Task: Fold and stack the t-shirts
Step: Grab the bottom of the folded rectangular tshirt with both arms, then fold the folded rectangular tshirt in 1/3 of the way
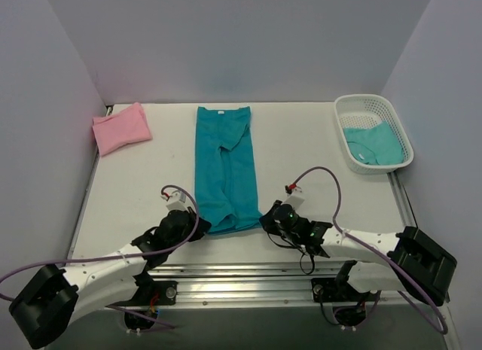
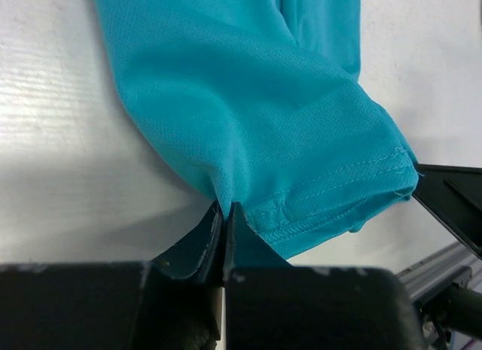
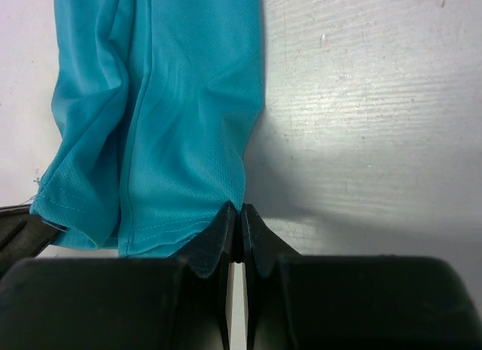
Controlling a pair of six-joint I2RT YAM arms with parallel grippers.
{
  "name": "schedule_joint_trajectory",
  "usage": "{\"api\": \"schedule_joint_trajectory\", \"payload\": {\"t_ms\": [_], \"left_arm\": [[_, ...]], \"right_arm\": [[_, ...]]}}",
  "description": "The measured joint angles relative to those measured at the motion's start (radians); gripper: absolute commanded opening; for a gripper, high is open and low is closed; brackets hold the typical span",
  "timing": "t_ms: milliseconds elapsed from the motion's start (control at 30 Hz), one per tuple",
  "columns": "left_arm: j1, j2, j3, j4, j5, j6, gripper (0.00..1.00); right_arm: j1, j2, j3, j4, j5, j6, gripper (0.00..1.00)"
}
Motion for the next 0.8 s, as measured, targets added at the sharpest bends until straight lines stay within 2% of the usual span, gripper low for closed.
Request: {"api": "schedule_joint_trajectory", "payload": {"t_ms": [200, 400, 600, 800], "left_arm": [[-0.031, -0.165, 0.020, -0.218, -0.009, -0.005, 0.02], [-0.033, -0.245, 0.106, -0.365, -0.021, 0.003, 0.02], [-0.033, -0.236, 0.212, -0.434, -0.051, 0.039, 0.02], [-0.032, -0.127, 0.335, -0.474, -0.083, 0.092, 0.02]], "right_arm": [[0.018, -0.133, -0.010, -0.098, 0.030, 0.015, 0.00], [0.027, -0.187, 0.037, -0.199, 0.061, 0.010, 0.00], [0.027, -0.176, 0.167, -0.269, 0.111, -0.033, 0.00], [0.027, -0.115, 0.282, -0.307, 0.152, -0.084, 0.00]]}}
